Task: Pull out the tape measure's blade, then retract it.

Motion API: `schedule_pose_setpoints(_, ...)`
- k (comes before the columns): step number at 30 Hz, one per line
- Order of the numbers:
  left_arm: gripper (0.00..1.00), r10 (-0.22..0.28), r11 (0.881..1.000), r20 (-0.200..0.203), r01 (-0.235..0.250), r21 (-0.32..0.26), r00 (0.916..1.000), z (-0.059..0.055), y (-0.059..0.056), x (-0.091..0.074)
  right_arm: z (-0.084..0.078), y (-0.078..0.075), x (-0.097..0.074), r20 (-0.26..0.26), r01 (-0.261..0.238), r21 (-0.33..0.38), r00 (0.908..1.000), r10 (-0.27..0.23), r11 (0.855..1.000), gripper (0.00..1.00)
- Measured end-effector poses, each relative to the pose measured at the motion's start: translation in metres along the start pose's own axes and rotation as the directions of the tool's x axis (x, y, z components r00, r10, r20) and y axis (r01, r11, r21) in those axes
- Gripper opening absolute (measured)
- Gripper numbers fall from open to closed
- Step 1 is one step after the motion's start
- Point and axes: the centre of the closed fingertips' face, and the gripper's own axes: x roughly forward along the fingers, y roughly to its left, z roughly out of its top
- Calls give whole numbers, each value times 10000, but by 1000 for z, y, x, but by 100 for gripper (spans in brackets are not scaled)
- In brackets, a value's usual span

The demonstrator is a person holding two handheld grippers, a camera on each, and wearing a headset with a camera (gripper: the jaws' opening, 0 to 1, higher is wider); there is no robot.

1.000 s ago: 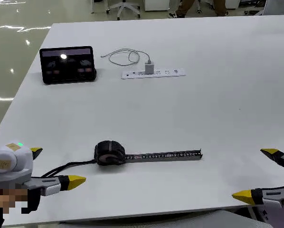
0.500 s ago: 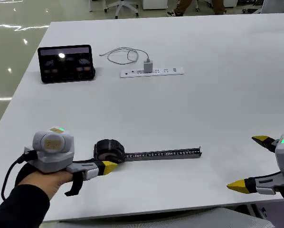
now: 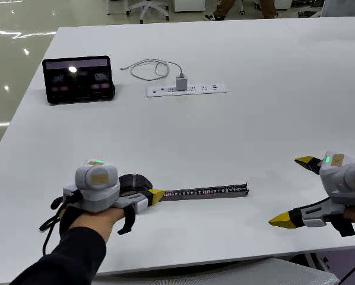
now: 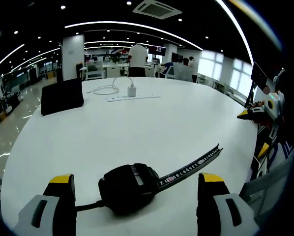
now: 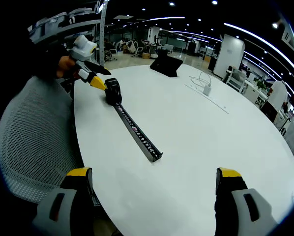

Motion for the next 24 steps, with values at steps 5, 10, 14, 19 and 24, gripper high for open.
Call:
schedule_pose_setpoints(5,100,-69,9990,280,81,-438,9996,-6,-9,10,2,2,11,-291,-420,-324,9987,411,9986,100)
schedule_pose_setpoints(10,100,279,9992,-4,-278,285,9996,-15,1,16,5,1,21,-537,-710,-546,9962,681,9960,100)
schedule_pose_setpoints(14,100,299,9989,93,-302,368,9995,-14,0,15,7,0,31,-902,-1078,-1055,9910,984,9886,100)
schedule_pose_setpoints(19,100,81,9992,372,-96,384,9993,-11,-3,18,9,3,43,-1290,-1836,-1749,9783,1623,9673,100)
schedule_pose_setpoints(24,100,310,9995,577,-310,-26,9979,-7,7,16,11,2,58,-1875,-2320,-2264,9634,1914,9460,100)
